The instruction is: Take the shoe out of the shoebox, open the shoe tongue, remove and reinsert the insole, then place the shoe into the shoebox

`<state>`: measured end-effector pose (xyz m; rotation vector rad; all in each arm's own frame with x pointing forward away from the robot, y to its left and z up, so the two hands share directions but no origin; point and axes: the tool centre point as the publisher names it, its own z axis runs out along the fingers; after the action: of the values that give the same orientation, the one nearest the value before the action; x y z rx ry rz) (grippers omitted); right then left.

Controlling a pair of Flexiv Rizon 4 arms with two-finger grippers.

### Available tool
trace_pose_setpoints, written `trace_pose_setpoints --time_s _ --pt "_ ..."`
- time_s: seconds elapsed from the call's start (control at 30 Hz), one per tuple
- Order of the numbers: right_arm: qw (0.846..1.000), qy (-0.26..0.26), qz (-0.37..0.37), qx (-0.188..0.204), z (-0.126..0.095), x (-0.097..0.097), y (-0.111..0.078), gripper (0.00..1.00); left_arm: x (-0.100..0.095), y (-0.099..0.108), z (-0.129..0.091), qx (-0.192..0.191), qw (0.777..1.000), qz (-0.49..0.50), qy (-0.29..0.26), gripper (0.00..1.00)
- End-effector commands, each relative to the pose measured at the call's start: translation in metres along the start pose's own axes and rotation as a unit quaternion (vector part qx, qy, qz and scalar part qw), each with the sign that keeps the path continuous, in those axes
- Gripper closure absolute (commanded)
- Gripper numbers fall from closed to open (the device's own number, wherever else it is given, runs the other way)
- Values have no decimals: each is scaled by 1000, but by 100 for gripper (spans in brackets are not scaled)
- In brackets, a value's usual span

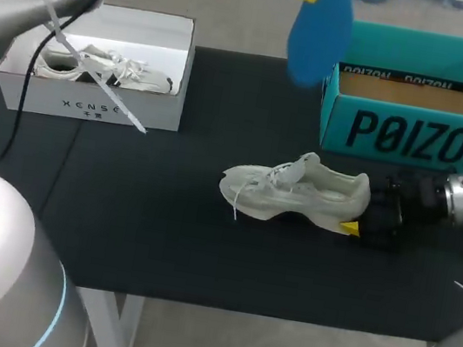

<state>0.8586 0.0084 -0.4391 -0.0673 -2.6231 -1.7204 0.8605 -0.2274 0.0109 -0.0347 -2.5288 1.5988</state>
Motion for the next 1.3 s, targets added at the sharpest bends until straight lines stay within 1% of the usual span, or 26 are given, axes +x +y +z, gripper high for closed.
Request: trace_pose_setpoints --time_s 0.03,0.13,0.2,0.37,0.47,0.67,0.7,0.77,0.87,0.9,0.93,0.97,1.1,1.23,1.3 --pt "1000 0 0 1 5 0 -7 100 -1 3 -28 3 999 -24 45 100" --pt "1000 0 0 1 5 0 -7 100 4 11 -37 24 996 -44 75 100" --pt "1000 0 0 1 5 0 -7 100 10 15 -38 34 993 -55 96 100" --pt "1000 0 0 1 5 0 -7 100 19 25 -44 26 991 -79 103 100" --pt "1000 0 0 1 5 0 -7 100 19 28 -50 16 990 -95 103 100" --pt "1000 0 0 1 5 0 -7 100 13 25 -52 1 987 -115 113 100" --pt "1000 0 0 1 5 0 -7 100 13 23 -51 4 987 -113 118 100" --pt "1000 0 0 1 5 0 -7 100 12 21 -51 30 987 -106 115 100" --pt "1000 0 0 1 5 0 -7 100 12 21 -51 30 987 -106 115 100" --pt "1000 0 0 1 5 0 -7 87 12 21 -51 30 987 -106 115 100" --pt "1000 0 0 1 5 0 -7 60 12 21 -51 30 987 -106 115 100" --pt "1000 0 0 1 5 0 -7 1 12 21 -51 30 987 -106 115 100" --pt "1000 0 0 1 5 0 -7 0 12 21 -51 30 987 -106 115 100" --pt "1000 -15 0 1 -13 1 -6 0 12 21 -51 30 987 -106 115 100" --pt "1000 -23 5 0 -27 2 -5 0 12 21 -51 30 987 -106 115 100"
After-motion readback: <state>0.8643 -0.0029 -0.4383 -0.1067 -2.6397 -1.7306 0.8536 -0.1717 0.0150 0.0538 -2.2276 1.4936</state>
